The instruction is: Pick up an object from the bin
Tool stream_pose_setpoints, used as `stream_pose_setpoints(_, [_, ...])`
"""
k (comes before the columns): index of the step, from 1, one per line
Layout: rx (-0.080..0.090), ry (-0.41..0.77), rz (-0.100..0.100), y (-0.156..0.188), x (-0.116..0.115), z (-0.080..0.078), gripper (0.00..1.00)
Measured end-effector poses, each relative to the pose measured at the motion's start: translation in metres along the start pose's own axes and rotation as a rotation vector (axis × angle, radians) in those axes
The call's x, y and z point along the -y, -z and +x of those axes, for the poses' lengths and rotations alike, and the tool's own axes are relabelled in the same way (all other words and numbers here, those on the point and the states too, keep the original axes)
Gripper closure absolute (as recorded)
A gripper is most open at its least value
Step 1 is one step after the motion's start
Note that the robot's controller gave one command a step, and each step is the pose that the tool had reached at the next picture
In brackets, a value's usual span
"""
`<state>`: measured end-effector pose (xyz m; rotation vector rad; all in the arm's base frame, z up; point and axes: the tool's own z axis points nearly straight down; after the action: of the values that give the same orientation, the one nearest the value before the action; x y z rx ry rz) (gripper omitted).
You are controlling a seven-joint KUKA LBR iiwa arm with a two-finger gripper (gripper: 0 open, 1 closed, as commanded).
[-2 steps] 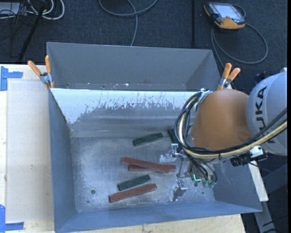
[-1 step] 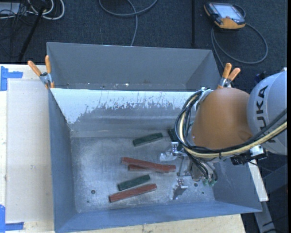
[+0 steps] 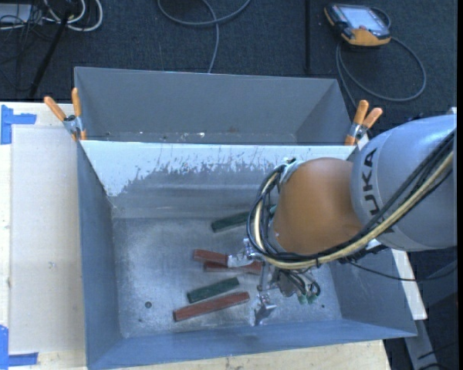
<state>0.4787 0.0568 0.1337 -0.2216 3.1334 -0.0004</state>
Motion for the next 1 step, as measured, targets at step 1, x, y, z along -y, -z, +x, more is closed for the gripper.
stream_pose_setpoints(1, [0.001,0.206,-0.002,-0.0114,-0.0458,-0.0187,0.00])
